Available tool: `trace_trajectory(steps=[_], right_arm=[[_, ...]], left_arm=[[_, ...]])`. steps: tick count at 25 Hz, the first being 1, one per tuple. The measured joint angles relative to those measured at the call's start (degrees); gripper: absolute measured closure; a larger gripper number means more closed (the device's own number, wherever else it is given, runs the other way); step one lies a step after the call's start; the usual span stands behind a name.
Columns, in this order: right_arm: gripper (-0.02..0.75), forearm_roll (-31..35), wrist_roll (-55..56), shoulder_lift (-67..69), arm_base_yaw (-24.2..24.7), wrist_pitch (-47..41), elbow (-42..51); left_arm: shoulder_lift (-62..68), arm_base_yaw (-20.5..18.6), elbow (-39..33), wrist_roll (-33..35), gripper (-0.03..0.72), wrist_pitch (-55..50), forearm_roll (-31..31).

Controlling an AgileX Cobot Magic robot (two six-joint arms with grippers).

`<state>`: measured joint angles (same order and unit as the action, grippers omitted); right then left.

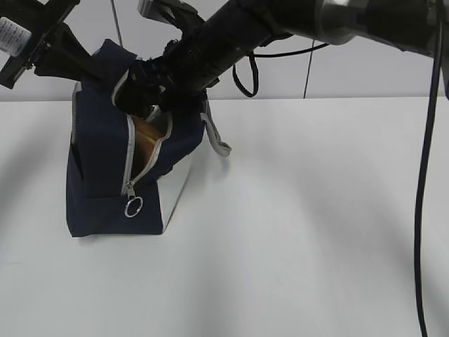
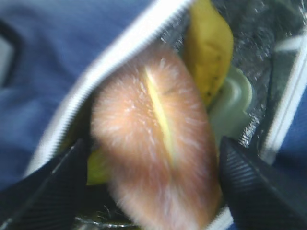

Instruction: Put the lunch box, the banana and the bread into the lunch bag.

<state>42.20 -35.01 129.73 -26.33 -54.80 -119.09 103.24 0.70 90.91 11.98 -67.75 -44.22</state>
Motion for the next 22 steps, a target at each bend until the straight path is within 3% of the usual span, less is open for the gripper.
trace_trajectory(steps=[6, 11, 15, 22], right_arm=[[0.095, -6.25, -0.09, 0.00, 0.14, -4.92, -4.72], [0.195, -13.57, 3.69, 0.00, 0.62, -12.57, -7.81], [0.260, -16.30, 5.06, -1.33, 2.21, -15.42, -8.04], [0.273, -18.53, 11.53, -4.82, 7.75, -16.10, -8.17]], left_arm=[[0.00, 0.00, 0.00, 0.00, 0.691, -0.13, 0.00], [0.00, 0.00, 0.00, 0.02, 0.691, -0.17, 0.00], [0.00, 0.00, 0.00, 0.31, 0.691, -0.36, -0.04], [0.00, 0.00, 0.00, 0.45, 0.691, -0.60, -0.04]])
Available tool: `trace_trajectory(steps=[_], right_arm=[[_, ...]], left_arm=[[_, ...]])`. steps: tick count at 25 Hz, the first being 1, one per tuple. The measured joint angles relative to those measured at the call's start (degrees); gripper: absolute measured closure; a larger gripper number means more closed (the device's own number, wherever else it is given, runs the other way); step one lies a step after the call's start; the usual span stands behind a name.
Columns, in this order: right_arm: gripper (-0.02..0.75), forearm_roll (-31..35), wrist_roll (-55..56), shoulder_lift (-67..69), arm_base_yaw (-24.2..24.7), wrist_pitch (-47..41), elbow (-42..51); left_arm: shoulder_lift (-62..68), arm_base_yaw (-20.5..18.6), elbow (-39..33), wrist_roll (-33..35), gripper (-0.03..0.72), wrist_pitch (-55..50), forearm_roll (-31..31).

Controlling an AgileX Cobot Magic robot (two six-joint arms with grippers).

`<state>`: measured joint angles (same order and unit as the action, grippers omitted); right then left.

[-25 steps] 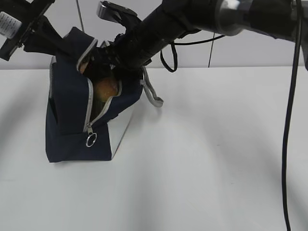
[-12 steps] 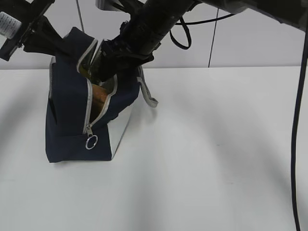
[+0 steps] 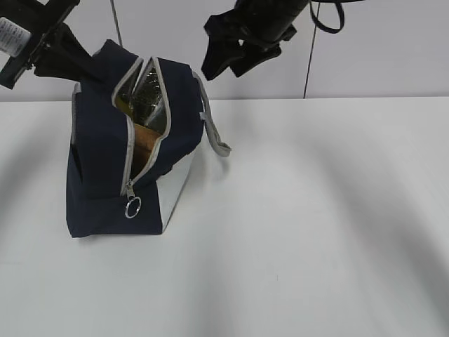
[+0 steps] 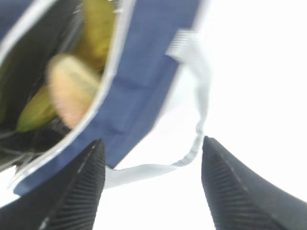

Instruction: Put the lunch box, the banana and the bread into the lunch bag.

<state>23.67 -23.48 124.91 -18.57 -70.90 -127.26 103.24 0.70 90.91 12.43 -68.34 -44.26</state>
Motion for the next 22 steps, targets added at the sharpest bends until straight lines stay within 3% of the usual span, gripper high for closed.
trace_trajectory(steps=[5, 10, 17, 22], right_arm=[[0.274, 1.72, 3.66, -0.13, 3.43, -0.12, 0.00], [0.274, 5.10, 3.88, -0.13, 3.49, -0.24, 0.80], [0.278, 16.66, 3.18, 5.35, 3.49, -0.24, 0.92], [0.279, 18.39, 3.03, 6.63, 3.49, -0.24, 0.92]], left_arm=[[0.00, 0.00, 0.00, 0.15, 0.691, 0.00, 0.00], [0.00, 0.00, 0.00, 0.28, 0.691, -0.10, -0.20], [0.00, 0.00, 0.00, 0.40, 0.691, -0.10, -0.46], [0.00, 0.00, 0.00, 0.54, 0.691, -0.10, -0.51]])
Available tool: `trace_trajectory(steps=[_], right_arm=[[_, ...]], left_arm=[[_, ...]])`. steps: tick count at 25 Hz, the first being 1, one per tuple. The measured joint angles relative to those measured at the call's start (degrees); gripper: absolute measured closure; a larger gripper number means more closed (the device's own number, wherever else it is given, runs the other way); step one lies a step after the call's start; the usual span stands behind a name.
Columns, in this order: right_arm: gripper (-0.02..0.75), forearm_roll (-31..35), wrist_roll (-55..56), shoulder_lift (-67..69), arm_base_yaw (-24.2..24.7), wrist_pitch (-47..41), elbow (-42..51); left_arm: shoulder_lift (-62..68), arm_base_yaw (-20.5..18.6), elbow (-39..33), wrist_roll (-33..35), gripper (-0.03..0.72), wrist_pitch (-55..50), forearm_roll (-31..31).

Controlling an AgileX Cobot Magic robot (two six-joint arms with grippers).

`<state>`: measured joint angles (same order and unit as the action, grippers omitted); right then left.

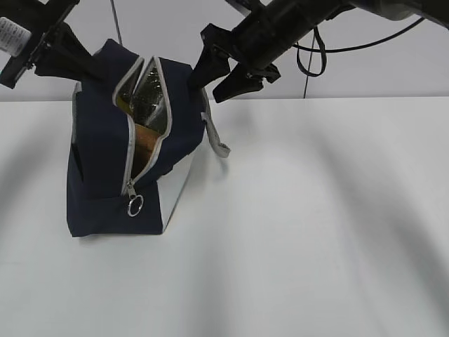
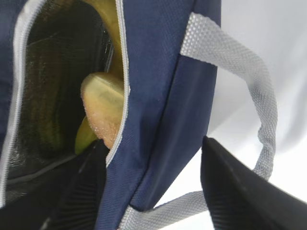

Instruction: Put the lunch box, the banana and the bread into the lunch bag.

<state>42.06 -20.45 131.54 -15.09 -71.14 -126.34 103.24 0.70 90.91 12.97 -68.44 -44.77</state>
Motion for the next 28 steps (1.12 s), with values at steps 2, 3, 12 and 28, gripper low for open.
trace_trajectory(steps=[2, 3, 12, 28], right_arm=[[0.279, 0.57, 0.02, 0.00, 0.00, 0.00, 0.00], [0.279, 0.57, 0.02, 0.00, 0.00, 0.00, 0.00], [0.362, 4.21, -0.57, 0.82, -0.69, 0.32, 0.00], [0.367, 0.39, 0.04, 0.82, -0.77, 0.91, 0.00]], left_arm=[[0.00, 0.00, 0.00, 0.25, 0.691, 0.00, -0.02], [0.00, 0.00, 0.00, 0.30, 0.691, -0.02, -0.07], [0.00, 0.00, 0.00, 0.49, 0.691, -0.07, -0.30], [0.00, 0.00, 0.00, 0.71, 0.691, -0.53, -0.32]])
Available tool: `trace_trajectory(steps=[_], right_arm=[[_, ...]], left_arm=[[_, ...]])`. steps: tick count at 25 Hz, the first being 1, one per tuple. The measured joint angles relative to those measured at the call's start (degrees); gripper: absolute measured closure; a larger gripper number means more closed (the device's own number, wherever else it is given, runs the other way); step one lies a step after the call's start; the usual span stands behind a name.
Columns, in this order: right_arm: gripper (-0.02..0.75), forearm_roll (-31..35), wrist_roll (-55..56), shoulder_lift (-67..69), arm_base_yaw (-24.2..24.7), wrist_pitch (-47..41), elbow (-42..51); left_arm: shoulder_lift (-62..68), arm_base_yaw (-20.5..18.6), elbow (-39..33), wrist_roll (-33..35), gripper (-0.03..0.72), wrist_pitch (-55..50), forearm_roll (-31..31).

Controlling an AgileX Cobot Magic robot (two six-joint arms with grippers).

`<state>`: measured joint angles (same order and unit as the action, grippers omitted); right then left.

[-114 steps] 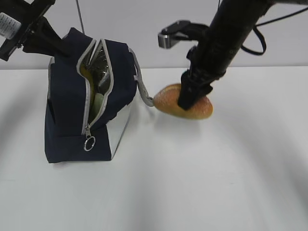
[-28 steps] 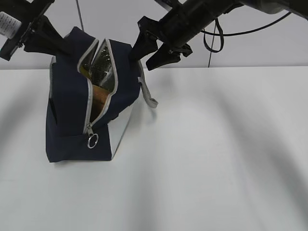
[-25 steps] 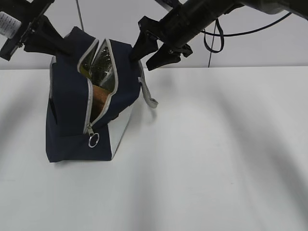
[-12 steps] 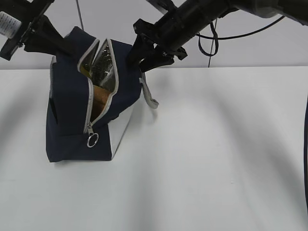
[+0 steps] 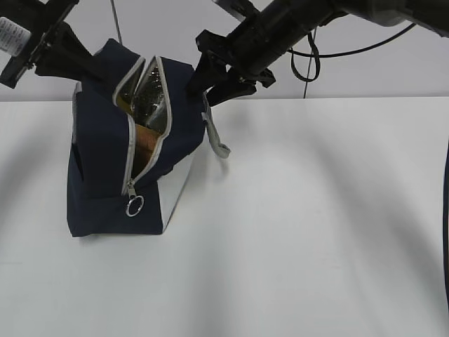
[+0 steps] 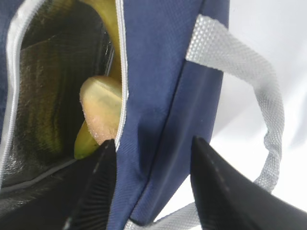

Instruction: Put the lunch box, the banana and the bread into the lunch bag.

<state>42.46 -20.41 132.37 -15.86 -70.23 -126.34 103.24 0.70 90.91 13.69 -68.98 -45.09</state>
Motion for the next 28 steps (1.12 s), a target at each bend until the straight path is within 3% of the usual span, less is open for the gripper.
trace_trajectory(steps=[7, 9, 12, 14, 21, 28], right_arm=[[0.383, 0.11, 0.01, 1.96, -0.71, 0.50, 0.00], [0.461, 0.11, 0.01, 2.61, -1.06, 1.00, 0.00], [0.659, 0.11, 0.01, 2.62, -1.16, 1.26, -0.24], [0.726, -0.12, -0.37, 2.62, -1.16, 0.96, -1.22], [0.743, -2.93, 0.62, 3.12, -1.27, -1.52, -9.70], [0.744, -14.69, 6.91, -1.21, -1.27, -2.08, -10.66]], left_arm=[[0.00, 0.00, 0.00, 0.00, 0.691, -0.04, 0.00], [0.00, 0.00, 0.00, 0.00, 0.691, -0.04, 0.00], [0.00, 0.00, 0.00, 0.00, 0.691, -0.04, 0.00], [0.00, 0.00, 0.00, 0.00, 0.691, -0.04, -0.04], [0.00, 0.00, 0.00, 1.78, 0.691, 0.67, -3.34], [0.77, 0.81, 0.00, 2.77, 0.691, 4.96, -7.76]])
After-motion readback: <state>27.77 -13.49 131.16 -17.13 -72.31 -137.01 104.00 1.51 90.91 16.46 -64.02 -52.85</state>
